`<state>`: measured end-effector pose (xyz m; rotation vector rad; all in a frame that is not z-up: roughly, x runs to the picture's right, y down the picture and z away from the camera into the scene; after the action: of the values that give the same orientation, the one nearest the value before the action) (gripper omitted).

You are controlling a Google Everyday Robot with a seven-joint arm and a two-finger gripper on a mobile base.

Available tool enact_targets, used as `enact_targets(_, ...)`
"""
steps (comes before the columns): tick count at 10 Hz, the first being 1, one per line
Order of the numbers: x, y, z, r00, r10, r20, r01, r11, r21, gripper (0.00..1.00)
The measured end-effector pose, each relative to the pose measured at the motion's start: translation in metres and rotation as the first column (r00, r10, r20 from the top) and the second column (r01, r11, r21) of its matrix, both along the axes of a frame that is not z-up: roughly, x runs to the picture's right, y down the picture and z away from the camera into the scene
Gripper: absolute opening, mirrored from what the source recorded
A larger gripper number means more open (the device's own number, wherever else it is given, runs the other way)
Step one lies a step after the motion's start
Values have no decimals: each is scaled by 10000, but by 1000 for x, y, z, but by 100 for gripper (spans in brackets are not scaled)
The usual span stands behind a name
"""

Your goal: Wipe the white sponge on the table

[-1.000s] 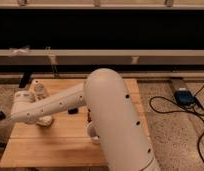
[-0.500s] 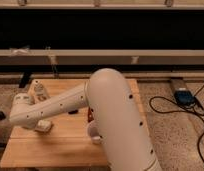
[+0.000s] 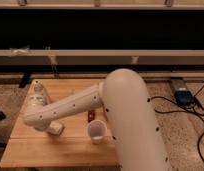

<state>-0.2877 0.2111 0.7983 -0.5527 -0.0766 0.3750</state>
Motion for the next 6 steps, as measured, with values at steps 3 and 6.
enact_targets(3, 33, -21, 12, 9961, 582, -670, -571, 9982, 172, 0)
enact_targets(6, 29, -41, 23, 9949, 500, -873, -472, 9983, 333, 0)
